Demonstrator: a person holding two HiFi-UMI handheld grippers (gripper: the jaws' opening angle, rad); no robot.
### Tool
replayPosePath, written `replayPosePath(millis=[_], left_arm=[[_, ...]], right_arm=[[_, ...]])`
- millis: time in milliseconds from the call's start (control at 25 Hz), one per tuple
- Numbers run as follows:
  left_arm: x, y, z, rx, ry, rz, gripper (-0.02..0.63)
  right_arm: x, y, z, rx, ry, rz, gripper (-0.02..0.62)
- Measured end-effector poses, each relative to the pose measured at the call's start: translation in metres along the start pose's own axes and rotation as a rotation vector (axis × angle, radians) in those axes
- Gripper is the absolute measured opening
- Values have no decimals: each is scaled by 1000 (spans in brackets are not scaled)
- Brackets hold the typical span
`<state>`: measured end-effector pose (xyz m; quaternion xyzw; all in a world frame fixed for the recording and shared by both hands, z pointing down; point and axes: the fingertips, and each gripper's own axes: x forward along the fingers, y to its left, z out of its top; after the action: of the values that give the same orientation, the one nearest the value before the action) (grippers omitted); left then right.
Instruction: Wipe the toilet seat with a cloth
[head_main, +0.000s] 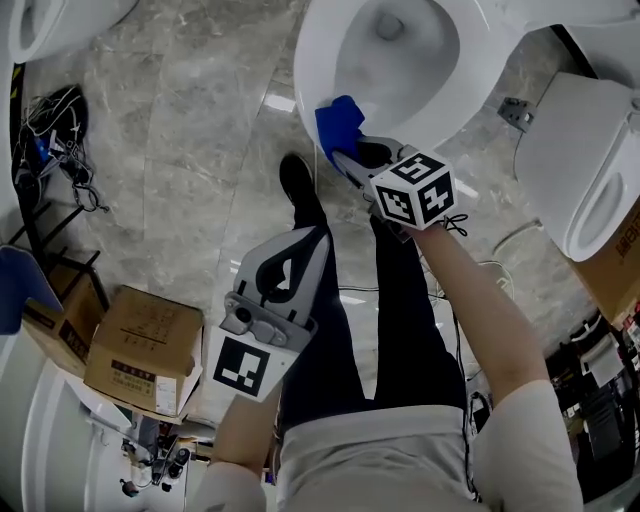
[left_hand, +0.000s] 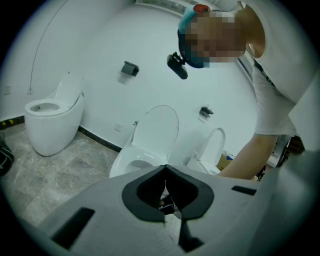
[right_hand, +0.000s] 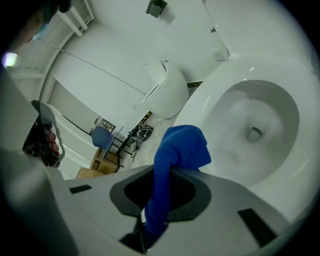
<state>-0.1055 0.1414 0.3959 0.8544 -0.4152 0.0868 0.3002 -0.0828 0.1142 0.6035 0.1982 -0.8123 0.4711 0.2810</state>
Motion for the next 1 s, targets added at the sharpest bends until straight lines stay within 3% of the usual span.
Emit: replayPosePath(millis=[1000], left_arm=[[59,-45,3,45,66,-96,9]], right_arm=[[-63,-53,-30,116,-60,-59,54]])
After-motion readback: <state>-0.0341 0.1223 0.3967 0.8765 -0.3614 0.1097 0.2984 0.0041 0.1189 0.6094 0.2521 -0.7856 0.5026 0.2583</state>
